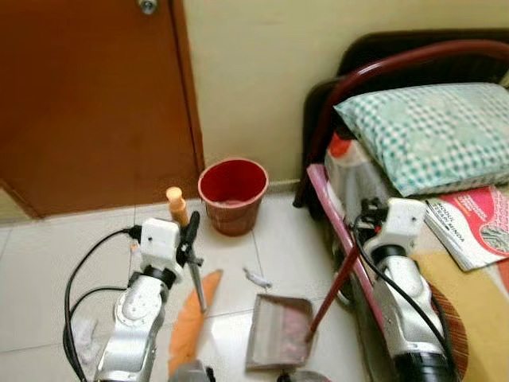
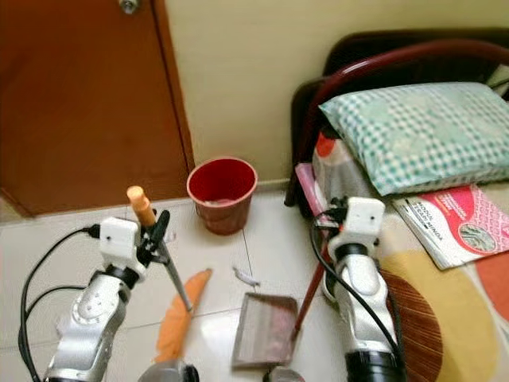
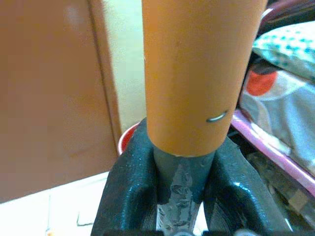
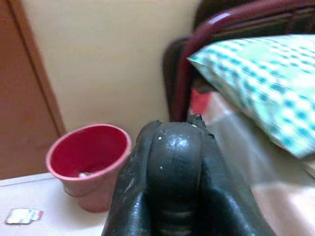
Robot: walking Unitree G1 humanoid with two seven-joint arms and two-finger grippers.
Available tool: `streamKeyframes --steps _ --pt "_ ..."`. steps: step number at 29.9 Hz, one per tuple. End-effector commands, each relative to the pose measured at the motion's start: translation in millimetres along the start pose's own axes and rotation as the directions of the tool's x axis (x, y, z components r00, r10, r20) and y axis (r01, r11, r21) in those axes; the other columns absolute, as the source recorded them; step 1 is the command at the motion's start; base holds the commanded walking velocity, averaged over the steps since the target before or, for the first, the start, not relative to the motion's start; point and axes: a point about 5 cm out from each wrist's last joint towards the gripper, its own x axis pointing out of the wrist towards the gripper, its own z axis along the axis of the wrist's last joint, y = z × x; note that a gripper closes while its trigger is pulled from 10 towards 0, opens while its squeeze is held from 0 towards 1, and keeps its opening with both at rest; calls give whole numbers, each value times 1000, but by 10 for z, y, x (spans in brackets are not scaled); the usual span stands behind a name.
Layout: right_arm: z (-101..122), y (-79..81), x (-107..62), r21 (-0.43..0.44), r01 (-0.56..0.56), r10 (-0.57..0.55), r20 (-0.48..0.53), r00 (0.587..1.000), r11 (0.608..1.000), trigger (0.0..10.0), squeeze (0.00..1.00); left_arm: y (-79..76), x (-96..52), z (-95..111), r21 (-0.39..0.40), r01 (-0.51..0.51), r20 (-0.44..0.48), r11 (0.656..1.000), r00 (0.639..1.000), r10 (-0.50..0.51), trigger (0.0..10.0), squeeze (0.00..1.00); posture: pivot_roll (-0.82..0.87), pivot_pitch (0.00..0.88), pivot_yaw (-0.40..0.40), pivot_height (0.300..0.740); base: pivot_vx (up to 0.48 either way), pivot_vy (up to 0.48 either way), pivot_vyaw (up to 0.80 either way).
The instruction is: Sweep floor
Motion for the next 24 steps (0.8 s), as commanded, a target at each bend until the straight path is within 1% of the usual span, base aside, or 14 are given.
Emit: streamKeyframes --steps 1,7,16,21,22,24 --pt "91 37 31 14 -9 8 45 999 1000 10000 0 -3 7 61 10 1 31 1000 1000 -1 10000 0 -20 53 -20 740 296 285 0" --pt "91 71 27 5 -22 22 46 999 1000 10000 0 3 -5 48 7 -3 27 1000 1000 3 10000 0 -21 58 -22 740 291 295 0" --pt "87 44 20 4 -17 17 42 999 1000 10000 0 -46 -25 34 26 14 22 1000 1000 -15 10000 0 -20 72 -28 740 282 293 0" --pt "94 24 28 3 -10 9 41 999 1000 10000 0 -47 -7 45 34 3 16 999 1000 -4 10000 0 -18 93 -31 740 51 0 0" --pt "121 19 37 3 -8 8 48 999 1000 10000 0 -30 -3 52 41 -16 20 999 1000 15 10000 0 -21 98 -29 740 0 0 0" --pt "150 15 49 3 -7 6 56 998 1000 10000 0 -22 -3 53 45 -23 19 999 1000 22 10000 0 -24 99 -26 740 0 0 0"
